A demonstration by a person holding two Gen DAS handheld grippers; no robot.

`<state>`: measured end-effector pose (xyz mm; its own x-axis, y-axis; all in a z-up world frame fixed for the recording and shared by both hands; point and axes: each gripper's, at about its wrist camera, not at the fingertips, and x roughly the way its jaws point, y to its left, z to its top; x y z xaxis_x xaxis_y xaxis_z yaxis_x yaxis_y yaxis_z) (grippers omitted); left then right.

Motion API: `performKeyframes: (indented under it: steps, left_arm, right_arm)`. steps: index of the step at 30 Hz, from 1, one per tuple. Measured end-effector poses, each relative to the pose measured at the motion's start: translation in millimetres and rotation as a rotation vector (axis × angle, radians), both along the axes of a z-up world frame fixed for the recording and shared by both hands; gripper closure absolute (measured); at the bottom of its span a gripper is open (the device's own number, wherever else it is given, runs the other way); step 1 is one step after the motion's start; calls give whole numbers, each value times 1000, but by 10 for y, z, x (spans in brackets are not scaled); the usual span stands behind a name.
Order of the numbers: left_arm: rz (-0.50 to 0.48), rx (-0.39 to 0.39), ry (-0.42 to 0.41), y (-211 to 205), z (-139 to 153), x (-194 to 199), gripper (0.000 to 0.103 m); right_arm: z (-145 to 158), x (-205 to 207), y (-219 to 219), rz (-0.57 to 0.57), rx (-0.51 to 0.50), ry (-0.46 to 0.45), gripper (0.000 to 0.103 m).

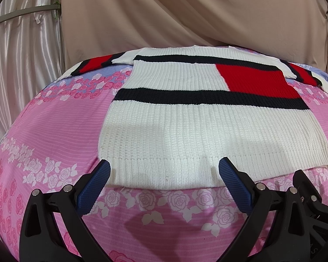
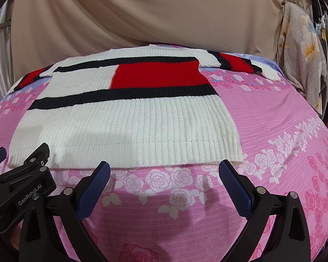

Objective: Fold small clothes

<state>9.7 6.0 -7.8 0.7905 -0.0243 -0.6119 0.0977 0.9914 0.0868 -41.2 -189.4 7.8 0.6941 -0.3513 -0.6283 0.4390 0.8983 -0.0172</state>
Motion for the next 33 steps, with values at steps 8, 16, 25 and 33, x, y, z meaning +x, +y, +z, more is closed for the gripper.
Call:
performKeyframes:
  steps: [8,16,25,33]
  left_arm:
    - [0,1,0,1,0,1,6]
    - [-1,-1,1,0,1,2,6]
    - [-59,-190,71,287,3,17,5]
    - [-112,-193,8,488,227,102,5]
  right_arm:
    - [-1,4,1,0,0,0,5]
    - [-18,-9,-65,27,51,0,5]
    - [449,181,-1733,-21,129,-139,6]
    - [435,906,-4237,-357,292,-108,11]
